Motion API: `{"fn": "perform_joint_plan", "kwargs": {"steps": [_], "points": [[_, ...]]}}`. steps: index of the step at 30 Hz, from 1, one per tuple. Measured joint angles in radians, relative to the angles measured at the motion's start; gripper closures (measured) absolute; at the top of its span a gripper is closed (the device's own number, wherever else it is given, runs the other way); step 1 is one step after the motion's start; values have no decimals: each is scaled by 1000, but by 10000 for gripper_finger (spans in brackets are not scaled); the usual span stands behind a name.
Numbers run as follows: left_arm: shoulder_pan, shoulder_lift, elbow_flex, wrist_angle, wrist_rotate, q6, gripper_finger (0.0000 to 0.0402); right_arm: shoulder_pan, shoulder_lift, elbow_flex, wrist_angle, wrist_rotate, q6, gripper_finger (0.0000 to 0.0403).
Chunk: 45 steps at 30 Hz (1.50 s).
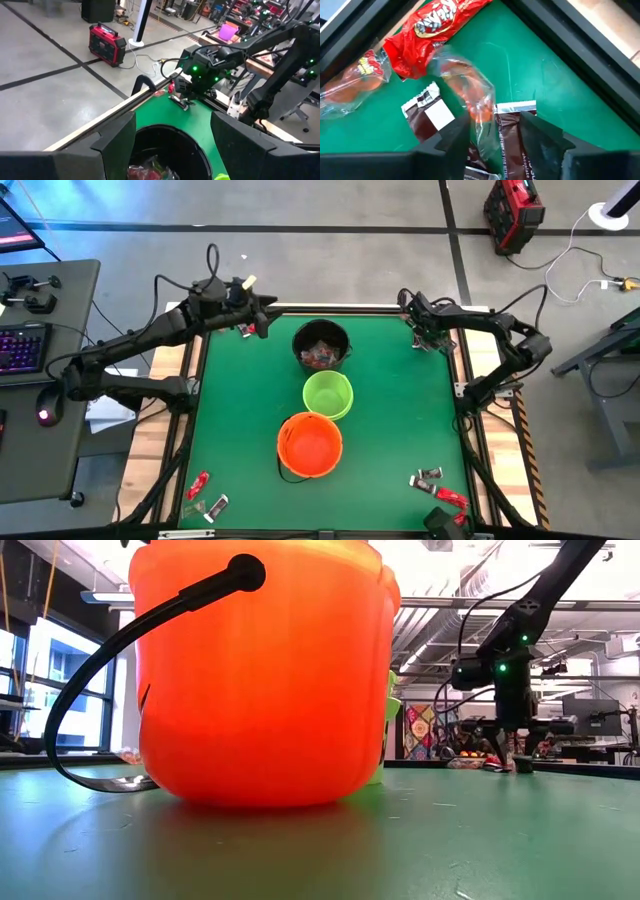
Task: Sort candy by brand, put in halloween buckets
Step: Put the orange gummy into the black bucket
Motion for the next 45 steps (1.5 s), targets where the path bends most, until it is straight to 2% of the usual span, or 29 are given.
{"fn": "perform_joint_plan", "kwargs": {"steps": [9,17,25,28,31,37,41,45], "points": [[0,0,0,-27,-4,8,156,0,0,0,-13,17,-6,320],[0,0,0,-27,-6,44,156,20,-18,0,-12,43,-94,391],[48,-1,18,-26,-39,27,156,85,-134,0,2,121,-122,401],[77,-2,34,-18,-46,51,156,148,-194,0,137,136,-165,402],[106,-2,38,-3,-89,69,156,227,-224,0,381,68,-273,402],[159,-2,38,17,-133,69,156,404,-207,1,866,-214,-404,402],[185,-2,38,16,-132,68,156,506,-187,1,989,-339,-431,403],[200,-2,38,16,-132,48,156,582,-161,1,1009,-382,-441,403]]}}
